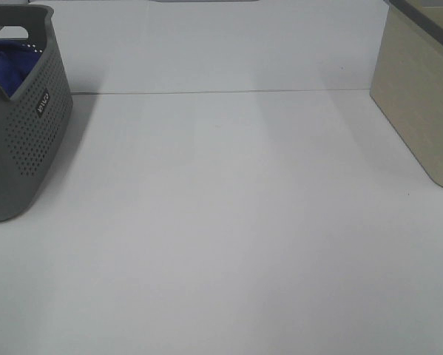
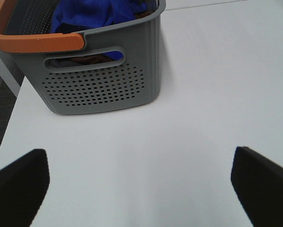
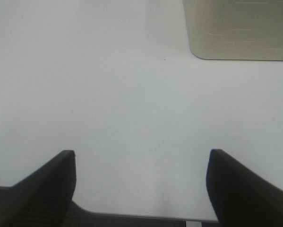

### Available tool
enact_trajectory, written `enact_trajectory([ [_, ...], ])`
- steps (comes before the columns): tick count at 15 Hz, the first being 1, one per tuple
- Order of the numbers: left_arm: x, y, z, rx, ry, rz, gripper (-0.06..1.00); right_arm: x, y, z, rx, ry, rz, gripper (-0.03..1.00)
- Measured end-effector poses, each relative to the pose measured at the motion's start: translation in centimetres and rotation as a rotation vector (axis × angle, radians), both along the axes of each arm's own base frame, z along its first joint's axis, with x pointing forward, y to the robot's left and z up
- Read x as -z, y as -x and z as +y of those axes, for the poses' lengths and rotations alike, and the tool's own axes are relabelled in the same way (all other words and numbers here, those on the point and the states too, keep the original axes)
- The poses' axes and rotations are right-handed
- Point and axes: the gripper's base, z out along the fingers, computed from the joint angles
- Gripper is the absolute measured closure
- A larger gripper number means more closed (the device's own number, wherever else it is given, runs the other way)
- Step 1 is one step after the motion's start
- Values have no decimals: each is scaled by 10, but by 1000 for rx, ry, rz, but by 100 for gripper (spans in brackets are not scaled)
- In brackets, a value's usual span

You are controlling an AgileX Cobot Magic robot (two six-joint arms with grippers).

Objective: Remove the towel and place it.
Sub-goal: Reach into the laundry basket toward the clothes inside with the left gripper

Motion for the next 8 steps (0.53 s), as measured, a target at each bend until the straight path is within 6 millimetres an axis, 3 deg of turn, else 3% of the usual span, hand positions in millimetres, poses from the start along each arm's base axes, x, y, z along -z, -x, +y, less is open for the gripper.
enact_trajectory([
  [8, 0, 0, 0, 0, 0, 0, -5, 0, 0, 0, 0, 0, 0, 22],
])
